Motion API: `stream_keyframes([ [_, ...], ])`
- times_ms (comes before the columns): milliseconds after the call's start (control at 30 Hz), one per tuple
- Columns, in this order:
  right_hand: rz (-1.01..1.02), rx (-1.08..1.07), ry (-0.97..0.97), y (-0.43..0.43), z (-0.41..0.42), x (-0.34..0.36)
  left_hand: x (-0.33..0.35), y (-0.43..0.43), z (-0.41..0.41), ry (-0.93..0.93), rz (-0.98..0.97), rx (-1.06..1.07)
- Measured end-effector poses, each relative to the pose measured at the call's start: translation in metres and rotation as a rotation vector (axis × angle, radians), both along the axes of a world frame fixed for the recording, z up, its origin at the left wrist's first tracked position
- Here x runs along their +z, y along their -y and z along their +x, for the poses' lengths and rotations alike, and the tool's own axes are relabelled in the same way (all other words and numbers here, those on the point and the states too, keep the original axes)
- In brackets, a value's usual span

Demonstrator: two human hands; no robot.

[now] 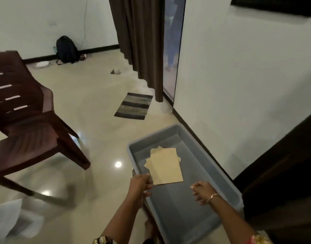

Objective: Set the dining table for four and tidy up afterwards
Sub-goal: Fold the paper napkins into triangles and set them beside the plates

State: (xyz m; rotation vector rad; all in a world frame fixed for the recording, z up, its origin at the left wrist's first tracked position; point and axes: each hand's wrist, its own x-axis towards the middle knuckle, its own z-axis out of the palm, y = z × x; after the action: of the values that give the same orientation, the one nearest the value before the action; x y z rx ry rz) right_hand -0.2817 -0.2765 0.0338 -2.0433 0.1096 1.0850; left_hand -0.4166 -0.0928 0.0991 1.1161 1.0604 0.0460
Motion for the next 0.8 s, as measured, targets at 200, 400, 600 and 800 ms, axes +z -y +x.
stream_keyframes([
  [200, -0.095, -0.191, -0.144, -0.043, 0.03, -0.047, -0.068, -0.054, 0.071, -0.179, -0.07, -0.122],
  [400, -0.214, -0.308, -0.133, -0.077, 0.063, -0.092, -0.119, -0.094, 0.125, -0.285, -0.054, -0.259],
  [600, -0.336, -0.264, -0.173, -0.09, 0.073, -0.122, -0.15, -0.117, 0.151, -0.317, 0.044, -0.389],
  [800, -0.353, -0.183, -0.221, -0.103, 0.068, -0.129, -0.158, -0.124, 0.153, -0.373, -0.003, -0.453],
])
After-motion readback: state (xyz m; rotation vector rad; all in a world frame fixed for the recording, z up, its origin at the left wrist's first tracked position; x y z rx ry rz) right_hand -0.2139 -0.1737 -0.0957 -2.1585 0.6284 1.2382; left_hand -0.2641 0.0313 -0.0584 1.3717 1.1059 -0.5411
